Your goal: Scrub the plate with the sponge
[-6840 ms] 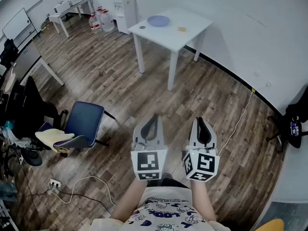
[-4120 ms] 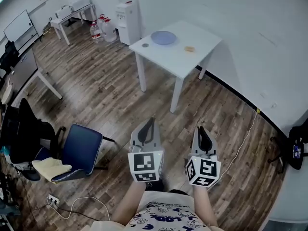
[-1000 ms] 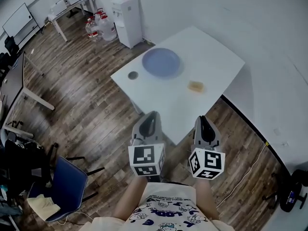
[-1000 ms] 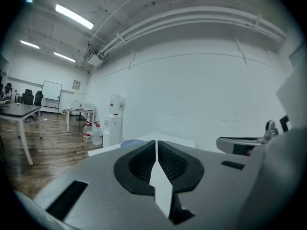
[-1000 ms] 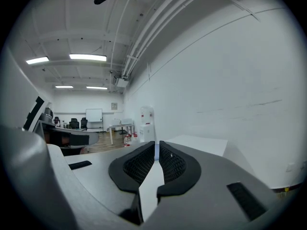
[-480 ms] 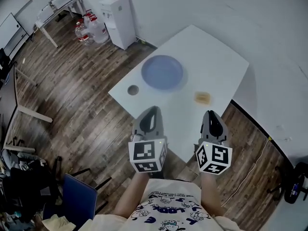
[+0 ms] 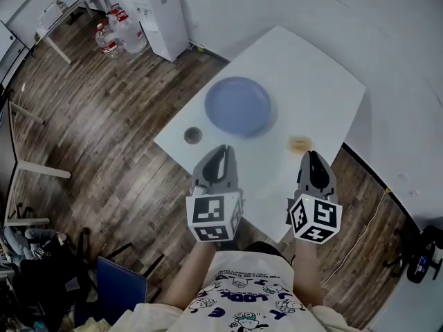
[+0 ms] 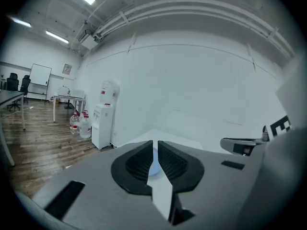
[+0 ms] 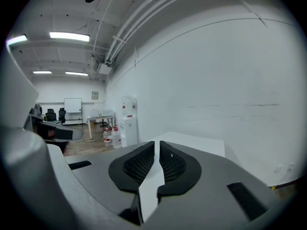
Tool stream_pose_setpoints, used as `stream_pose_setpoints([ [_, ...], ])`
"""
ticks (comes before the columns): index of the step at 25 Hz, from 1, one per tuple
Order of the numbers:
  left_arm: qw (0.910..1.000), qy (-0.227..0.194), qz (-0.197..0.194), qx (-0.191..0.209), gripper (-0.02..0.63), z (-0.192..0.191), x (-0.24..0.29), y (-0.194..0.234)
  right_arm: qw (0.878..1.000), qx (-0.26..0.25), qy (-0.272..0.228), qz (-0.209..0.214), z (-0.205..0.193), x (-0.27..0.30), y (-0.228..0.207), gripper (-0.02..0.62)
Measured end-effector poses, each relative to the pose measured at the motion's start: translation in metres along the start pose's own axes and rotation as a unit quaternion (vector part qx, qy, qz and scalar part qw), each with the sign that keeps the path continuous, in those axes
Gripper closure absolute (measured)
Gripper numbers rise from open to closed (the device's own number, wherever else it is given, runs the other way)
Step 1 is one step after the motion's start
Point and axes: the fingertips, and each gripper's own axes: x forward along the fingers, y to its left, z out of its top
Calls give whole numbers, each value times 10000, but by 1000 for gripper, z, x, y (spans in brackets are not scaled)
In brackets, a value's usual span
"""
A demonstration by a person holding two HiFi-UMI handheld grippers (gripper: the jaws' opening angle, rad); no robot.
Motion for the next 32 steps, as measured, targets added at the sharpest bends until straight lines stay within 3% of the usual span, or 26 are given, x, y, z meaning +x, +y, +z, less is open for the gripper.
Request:
stream_pose_setpoints([
  [7,9991,327,-34,-263,584,-21,33,25,9995,12,267,-168,-16,33,-3,552],
  [19,9927,1036,-51,-608,584,-69,68,33,9942,39,939,-520,-66,46,-36,552],
  [27,9893,1209,122,-809,584,-80,78,31,9914,-290,1242,-297,-83,63,-51,552],
  [32,9878,1293,236,-834,584,-87,83,25,9850,-704,1572,52,-97,76,-63,552],
])
